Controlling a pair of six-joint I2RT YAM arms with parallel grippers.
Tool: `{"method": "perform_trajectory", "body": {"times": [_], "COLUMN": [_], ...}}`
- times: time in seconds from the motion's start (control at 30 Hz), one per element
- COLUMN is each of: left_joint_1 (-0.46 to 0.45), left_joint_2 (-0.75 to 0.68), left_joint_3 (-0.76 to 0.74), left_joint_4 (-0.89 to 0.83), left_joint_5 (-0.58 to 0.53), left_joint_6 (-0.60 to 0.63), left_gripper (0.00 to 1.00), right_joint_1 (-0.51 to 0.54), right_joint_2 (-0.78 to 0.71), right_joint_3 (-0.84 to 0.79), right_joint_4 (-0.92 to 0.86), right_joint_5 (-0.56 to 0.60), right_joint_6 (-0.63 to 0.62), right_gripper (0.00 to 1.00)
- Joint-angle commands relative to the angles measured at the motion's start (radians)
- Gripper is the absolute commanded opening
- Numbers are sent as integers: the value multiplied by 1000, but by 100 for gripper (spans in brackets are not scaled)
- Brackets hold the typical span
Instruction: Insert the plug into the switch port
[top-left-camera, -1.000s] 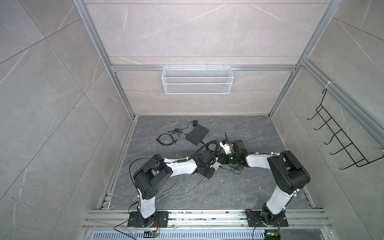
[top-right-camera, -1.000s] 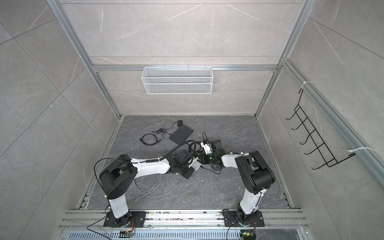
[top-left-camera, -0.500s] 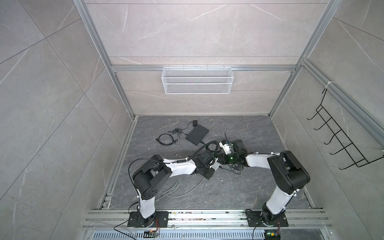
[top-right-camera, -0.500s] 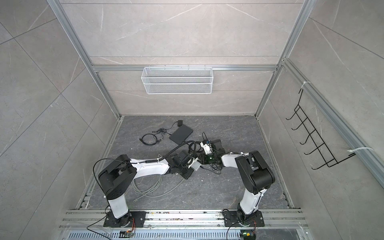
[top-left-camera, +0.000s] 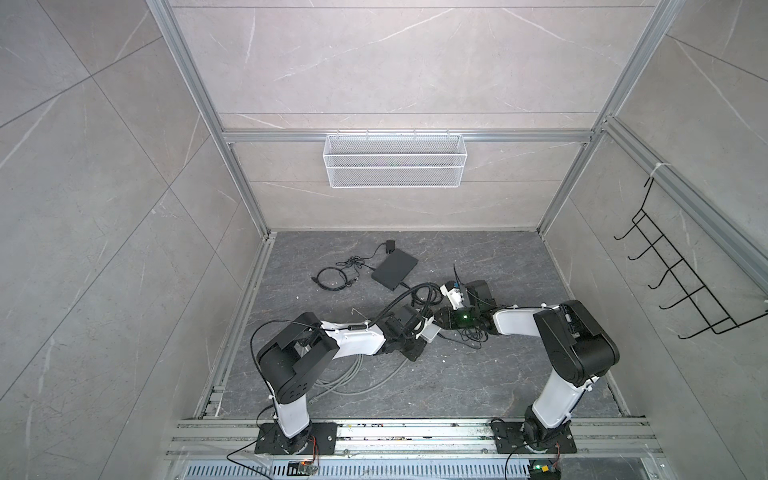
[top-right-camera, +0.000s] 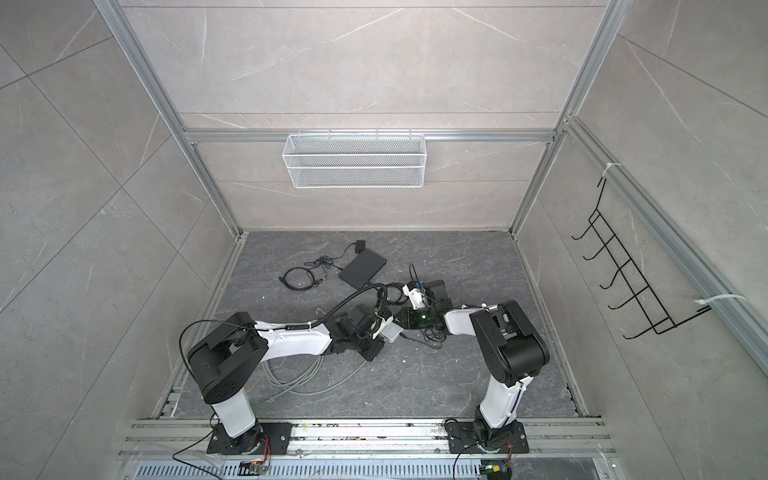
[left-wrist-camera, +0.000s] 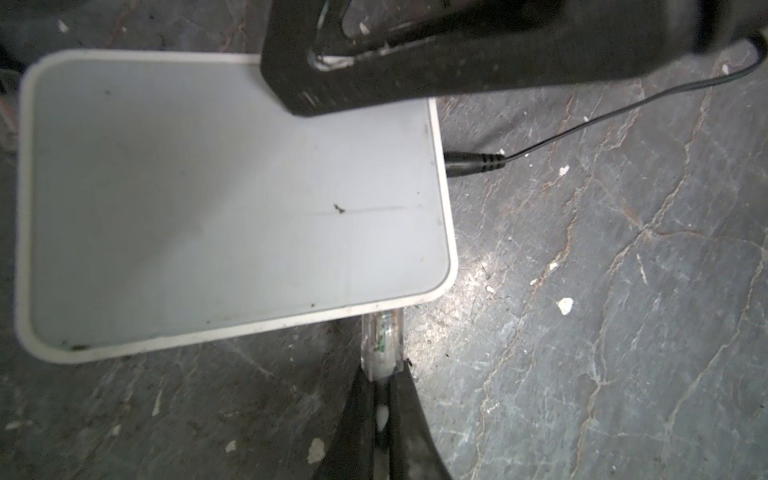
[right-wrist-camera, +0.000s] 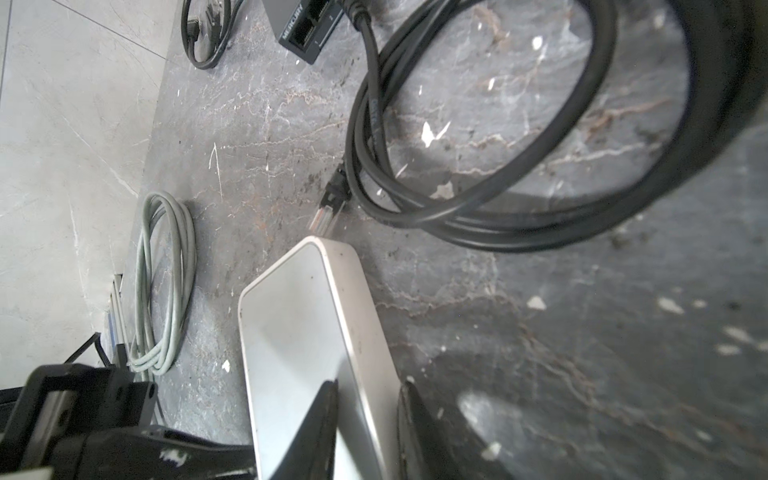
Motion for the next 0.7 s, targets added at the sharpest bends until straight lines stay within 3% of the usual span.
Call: {"method": "perform_trajectory", "body": {"times": [0.0, 0.43, 0.67], "left_joint_1": [15, 19, 20], "left_joint_2": [24, 41, 90], "left_joint_3": [17, 127, 175], "left_joint_4": [207, -22, -67], "left_joint_5": [-44, 127, 113], "left_joint_6": [9, 63, 54], "left_gripper": [8, 8, 7], "right_joint_1": [48, 65, 80], "right_joint_2": [14, -20, -40], "right_joint_3": [-19, 12, -18], "right_joint_4": [-167, -243, -221], "right_joint_5": [-211, -100, -97], "right_joint_6": [17, -22, -17], "right_gripper": [28, 26, 26]}}
